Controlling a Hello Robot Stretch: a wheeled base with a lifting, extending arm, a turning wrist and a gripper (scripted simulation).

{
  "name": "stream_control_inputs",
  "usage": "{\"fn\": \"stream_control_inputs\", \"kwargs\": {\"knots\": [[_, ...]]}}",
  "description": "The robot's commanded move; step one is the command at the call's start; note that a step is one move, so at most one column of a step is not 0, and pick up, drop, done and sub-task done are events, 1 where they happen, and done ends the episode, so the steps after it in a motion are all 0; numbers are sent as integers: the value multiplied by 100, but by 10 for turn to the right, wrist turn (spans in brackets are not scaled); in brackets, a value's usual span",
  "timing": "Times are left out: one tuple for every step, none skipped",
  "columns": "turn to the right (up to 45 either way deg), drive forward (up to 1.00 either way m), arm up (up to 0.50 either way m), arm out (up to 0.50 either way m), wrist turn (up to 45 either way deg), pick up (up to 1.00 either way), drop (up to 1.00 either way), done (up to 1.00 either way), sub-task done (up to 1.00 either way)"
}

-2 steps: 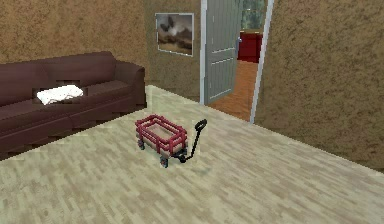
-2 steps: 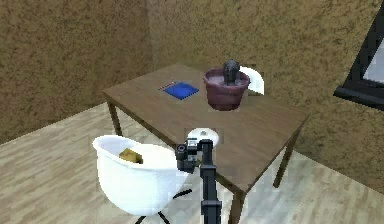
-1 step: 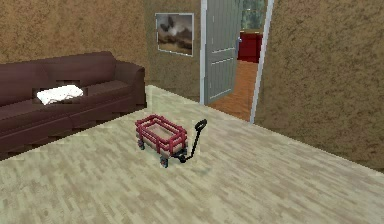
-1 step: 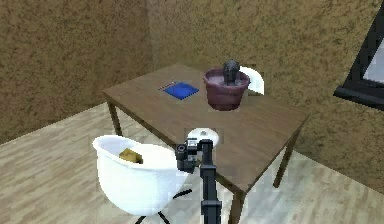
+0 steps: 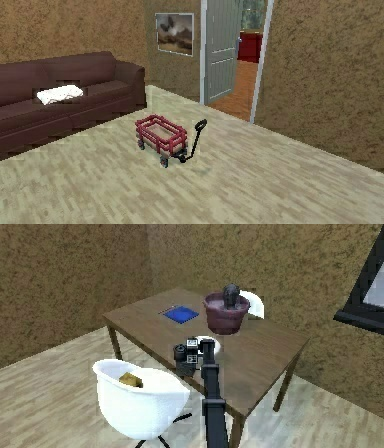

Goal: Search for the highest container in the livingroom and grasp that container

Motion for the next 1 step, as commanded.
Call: {"fn": "stream_control_inputs", "kwargs": {"knots": [[0, 0, 0, 0, 0, 0, 0, 100, 0]]}}
